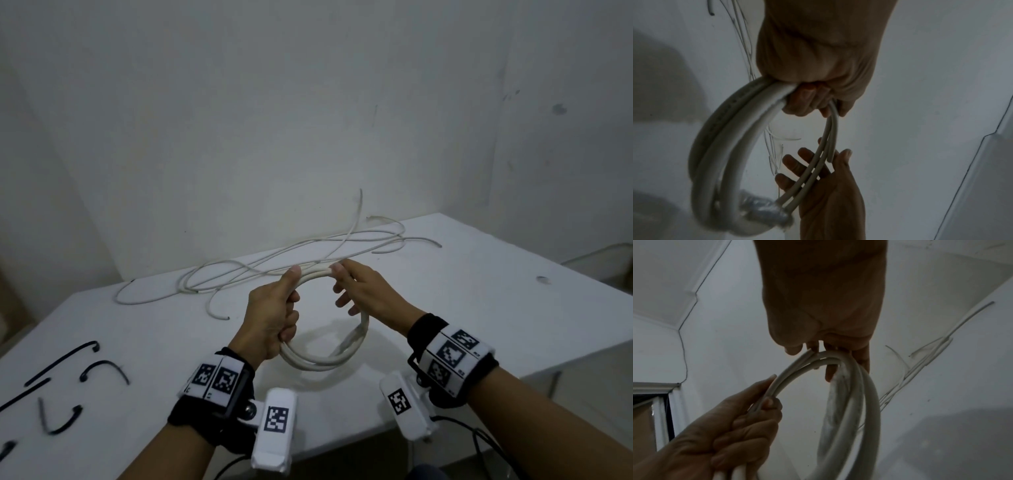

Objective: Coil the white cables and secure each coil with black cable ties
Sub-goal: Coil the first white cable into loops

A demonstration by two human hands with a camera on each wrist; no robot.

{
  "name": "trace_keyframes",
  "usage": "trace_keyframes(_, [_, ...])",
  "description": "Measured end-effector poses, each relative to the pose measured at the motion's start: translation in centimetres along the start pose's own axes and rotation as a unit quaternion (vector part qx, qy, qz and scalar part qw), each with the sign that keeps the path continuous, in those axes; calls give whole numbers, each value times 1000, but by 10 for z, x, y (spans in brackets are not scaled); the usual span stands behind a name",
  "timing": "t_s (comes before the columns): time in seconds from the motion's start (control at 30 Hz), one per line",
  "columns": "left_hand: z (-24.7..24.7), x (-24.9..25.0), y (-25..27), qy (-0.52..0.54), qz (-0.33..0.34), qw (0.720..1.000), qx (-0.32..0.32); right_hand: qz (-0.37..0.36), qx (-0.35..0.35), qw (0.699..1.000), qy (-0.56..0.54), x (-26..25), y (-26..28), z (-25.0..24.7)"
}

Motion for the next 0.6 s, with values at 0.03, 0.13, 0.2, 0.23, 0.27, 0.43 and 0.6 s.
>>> trace_keyframes(0.03, [1,1,-1,-10,-1,1000,-9,-6,1,1000,-3,-2,0,0])
trace_keyframes(0.13, [5,5,-1,-43,1,998,-39,-33,-13,998,55,-8,-3,5])
trace_keyframes(0.2, [5,8,-2,-47,8,998,-50,-37,-7,995,93,-9,-5,7])
trace_keyframes(0.23, [4,8,-3,-43,12,997,-57,-36,-2,995,89,-9,-6,6])
trace_keyframes(0.27, [3,8,-4,-38,16,997,-68,-34,2,997,74,-8,-7,5])
trace_keyframes(0.43, [-4,8,-3,-77,31,992,-96,-21,2,1000,11,2,-7,13])
trace_keyframes(0.6, [-19,19,-4,-155,46,981,-104,-30,-95,991,86,-13,-10,22])
Point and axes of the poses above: each hand's wrist, its own y-axis away from the middle knuckle, its own z-axis out of the palm, x = y × z, the point moved 5 cm from there along -y, towards the middle knuckle, and after that the axes turned 3 degrees about -x, right-handed, at the moved point
